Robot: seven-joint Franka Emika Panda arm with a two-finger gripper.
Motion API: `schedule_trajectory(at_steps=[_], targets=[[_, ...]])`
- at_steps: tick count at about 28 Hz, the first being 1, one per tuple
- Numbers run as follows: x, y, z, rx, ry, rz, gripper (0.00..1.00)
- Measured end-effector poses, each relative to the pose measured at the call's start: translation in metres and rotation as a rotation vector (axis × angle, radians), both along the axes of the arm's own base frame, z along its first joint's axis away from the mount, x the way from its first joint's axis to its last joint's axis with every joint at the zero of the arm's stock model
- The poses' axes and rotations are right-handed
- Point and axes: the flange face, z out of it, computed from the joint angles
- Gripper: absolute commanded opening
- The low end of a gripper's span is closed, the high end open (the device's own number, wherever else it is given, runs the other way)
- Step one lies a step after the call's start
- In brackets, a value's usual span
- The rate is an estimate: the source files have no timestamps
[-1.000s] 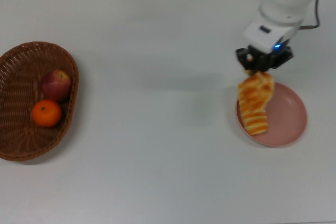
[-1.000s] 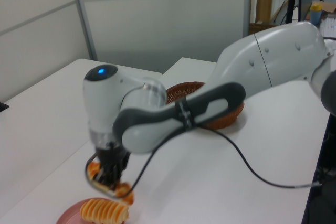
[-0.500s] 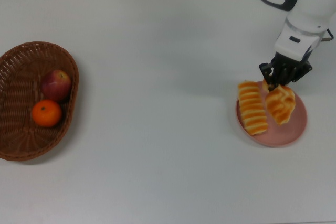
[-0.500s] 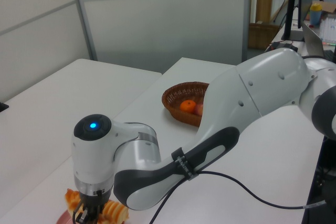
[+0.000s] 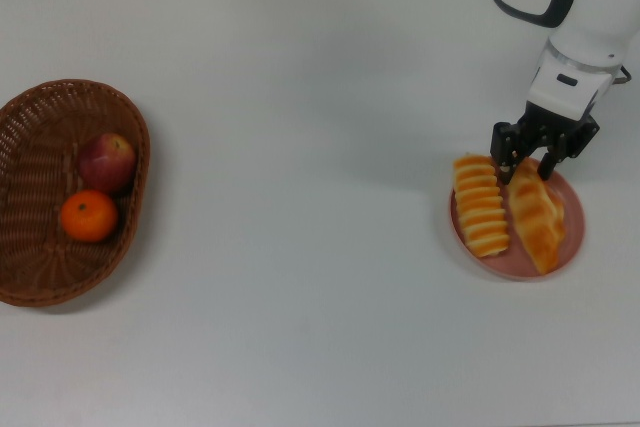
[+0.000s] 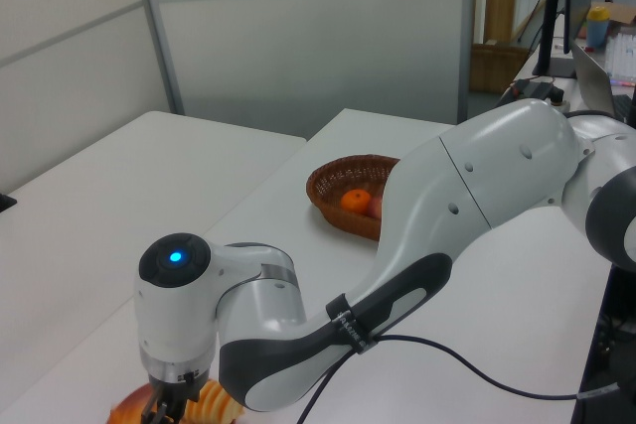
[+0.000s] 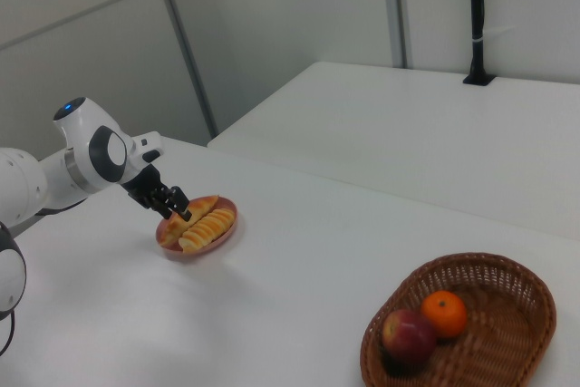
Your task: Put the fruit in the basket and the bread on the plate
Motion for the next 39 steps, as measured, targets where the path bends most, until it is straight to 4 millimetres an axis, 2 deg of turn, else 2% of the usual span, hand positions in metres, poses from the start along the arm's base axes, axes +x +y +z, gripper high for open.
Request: schedule_trajectory(at_steps=[7,10,14,16,19,24,26,27,29,32,33,36,39], targets=[[0.0,0.0,0.002,0.008,-0.002,-0.016,1.0],[0.001,-0.002,0.01,0.02,-0.003,-0.029,1.0],[0.007,-0.022,0.03,0.008,0.028,-0.084,1.0],[0.013,-0.044,0.047,0.006,0.053,-0.119,1.0],[0.022,-0.089,0.078,0.012,0.118,-0.135,1.0],[0.03,-0.198,0.145,0.047,0.233,-0.112,1.0],[0.027,-0.239,0.17,0.059,0.259,-0.115,1.0],[0.023,-0.267,0.185,0.066,0.272,-0.128,1.0],[0.016,-0.299,0.202,0.069,0.293,-0.153,1.0],[0.0,-0.336,0.22,0.063,0.33,-0.202,1.0],[-0.004,-0.342,0.222,0.062,0.334,-0.212,1.0],[-0.019,-0.353,0.222,0.054,0.349,-0.231,1.0],[-0.03,-0.352,0.217,0.046,0.358,-0.23,1.0]])
